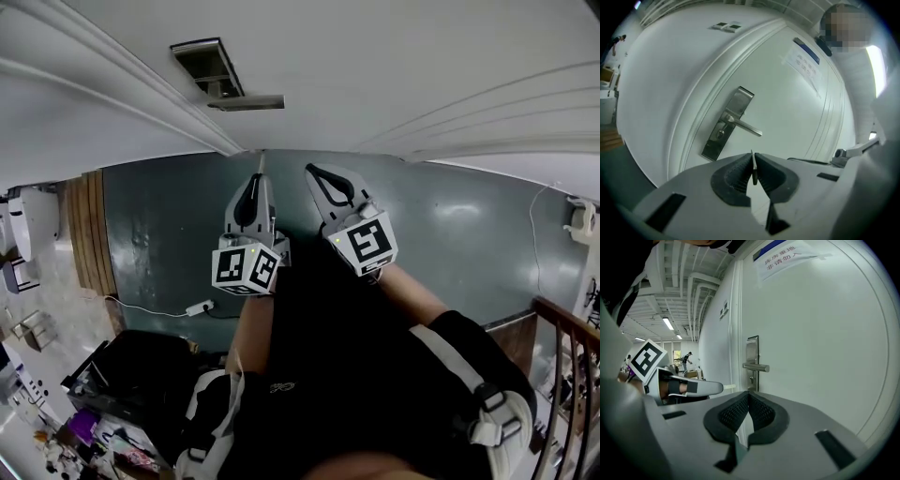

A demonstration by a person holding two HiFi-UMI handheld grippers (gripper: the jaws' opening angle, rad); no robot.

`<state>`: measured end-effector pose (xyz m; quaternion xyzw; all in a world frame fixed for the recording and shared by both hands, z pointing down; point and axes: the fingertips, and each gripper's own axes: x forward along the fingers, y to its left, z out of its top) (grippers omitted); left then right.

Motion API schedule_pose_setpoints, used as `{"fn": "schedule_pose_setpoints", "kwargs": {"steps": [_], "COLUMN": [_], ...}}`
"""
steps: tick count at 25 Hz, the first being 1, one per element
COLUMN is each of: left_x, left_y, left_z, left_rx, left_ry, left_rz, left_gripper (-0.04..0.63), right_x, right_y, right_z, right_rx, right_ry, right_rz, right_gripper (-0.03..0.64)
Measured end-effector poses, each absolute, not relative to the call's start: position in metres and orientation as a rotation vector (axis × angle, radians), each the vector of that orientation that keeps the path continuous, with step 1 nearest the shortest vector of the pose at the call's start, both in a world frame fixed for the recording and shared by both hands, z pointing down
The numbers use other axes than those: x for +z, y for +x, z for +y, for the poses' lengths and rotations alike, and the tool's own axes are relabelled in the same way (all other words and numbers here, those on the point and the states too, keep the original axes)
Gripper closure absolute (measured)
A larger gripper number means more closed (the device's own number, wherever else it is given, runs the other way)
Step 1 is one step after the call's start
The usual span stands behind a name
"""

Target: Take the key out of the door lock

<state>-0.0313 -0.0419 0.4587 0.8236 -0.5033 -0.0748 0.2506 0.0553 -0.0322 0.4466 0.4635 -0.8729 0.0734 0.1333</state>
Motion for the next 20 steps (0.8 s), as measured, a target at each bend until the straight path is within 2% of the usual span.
{"fn": "schedule_pose_setpoints", "kwargs": {"steps": [10, 20], "left_x": [0.444, 0.355], "left_y": [0.046, 0.054], "left_z": [-0.011, -0.008], "left_rx": [-0.018, -0.054], "left_ry": [2.401, 2.576], "left_rz": [-1.405, -1.52], "left_gripper": [0.56, 0.56], "right_x": [0.443, 0.36], "right_y": [0.131, 0.15], "right_z": [-0.007, -0.013], "right_rx": [0.189, -0.084], "right_ry": [1.441, 1.557], "right_rz": [-2.522, -2.583], "right_gripper": [0.609, 0.609]}}
